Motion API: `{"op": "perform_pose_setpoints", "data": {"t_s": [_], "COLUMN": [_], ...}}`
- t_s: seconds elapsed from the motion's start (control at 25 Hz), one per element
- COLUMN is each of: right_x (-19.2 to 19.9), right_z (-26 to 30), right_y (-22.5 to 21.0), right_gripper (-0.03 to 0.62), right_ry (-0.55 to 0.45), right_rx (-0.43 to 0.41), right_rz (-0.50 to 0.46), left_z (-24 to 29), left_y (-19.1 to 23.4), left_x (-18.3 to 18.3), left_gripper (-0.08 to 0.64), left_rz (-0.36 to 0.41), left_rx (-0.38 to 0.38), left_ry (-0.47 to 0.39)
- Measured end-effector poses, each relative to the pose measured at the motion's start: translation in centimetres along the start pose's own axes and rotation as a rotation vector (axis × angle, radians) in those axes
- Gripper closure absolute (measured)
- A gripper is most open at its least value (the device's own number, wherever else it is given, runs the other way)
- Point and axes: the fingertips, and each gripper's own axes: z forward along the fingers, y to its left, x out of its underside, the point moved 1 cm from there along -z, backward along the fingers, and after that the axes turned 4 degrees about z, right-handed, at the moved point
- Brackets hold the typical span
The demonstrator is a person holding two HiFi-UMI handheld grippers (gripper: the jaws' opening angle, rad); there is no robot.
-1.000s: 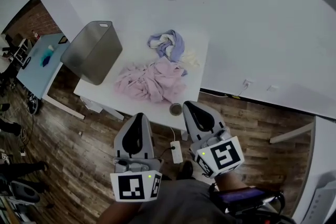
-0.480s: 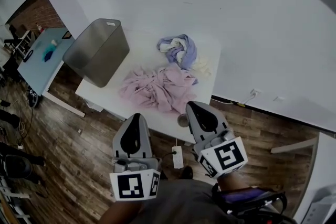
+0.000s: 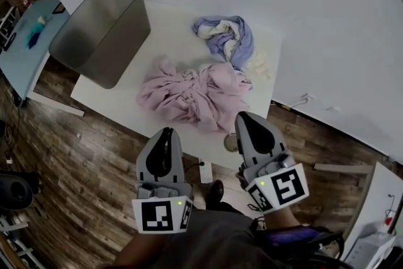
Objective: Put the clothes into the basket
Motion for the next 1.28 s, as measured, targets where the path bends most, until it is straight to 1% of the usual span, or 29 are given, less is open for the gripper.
{"op": "perform_pose_setpoints", "data": {"t_s": [0.08, 0.12, 0.32, 0.52, 0.68, 0.8, 0.92, 1.04, 1.2, 1.28], "right_x": [0.9, 1.5, 4.9, 7.8, 9.6, 10.7, 11.6, 12.5, 13.5, 13.8], "right_z": [1.7, 2.4, 5.1, 6.9, 7.5, 7.6, 7.7, 7.5, 6.9, 6.5], "right_y": [-0.2, -0.2, -0.5, -1.2, -1.6, -1.8, -2.1, -2.5, -2.9, -3.2], "right_gripper": [0.586, 0.586, 0.586, 0.586, 0.586, 0.586, 0.586, 0.586, 0.586, 0.586], "right_ry": [0.028, 0.044, 0.117, 0.167, 0.197, 0.215, 0.227, 0.240, 0.254, 0.259], "right_rx": [0.012, 0.017, 0.040, 0.061, 0.081, 0.098, 0.114, 0.134, 0.163, 0.179], "right_rz": [0.011, 0.015, 0.043, 0.072, 0.095, 0.112, 0.123, 0.131, 0.139, 0.143], "left_z": [1.4, 2.0, 4.9, 7.3, 8.4, 9.2, 10.1, 10.7, 11.3, 11.4], "left_y": [1.0, 1.4, 3.5, 4.8, 5.3, 5.9, 5.9, 5.8, 5.8, 5.7], "left_x": [1.4, 2.1, 5.9, 9.2, 12.1, 14.2, 15.8, 16.9, 18.2, 18.8], "left_gripper": [0.520, 0.474, 0.395, 0.289, 0.217, 0.204, 0.204, 0.204, 0.204, 0.206], "left_rz": [-0.021, -0.031, -0.074, -0.112, -0.127, -0.152, -0.159, -0.170, -0.194, -0.192], "left_rx": [0.020, 0.029, 0.057, 0.089, 0.106, 0.107, 0.127, 0.144, 0.141, 0.145], "left_ry": [0.028, 0.042, 0.102, 0.156, 0.236, 0.295, 0.331, 0.348, 0.351, 0.355]}}
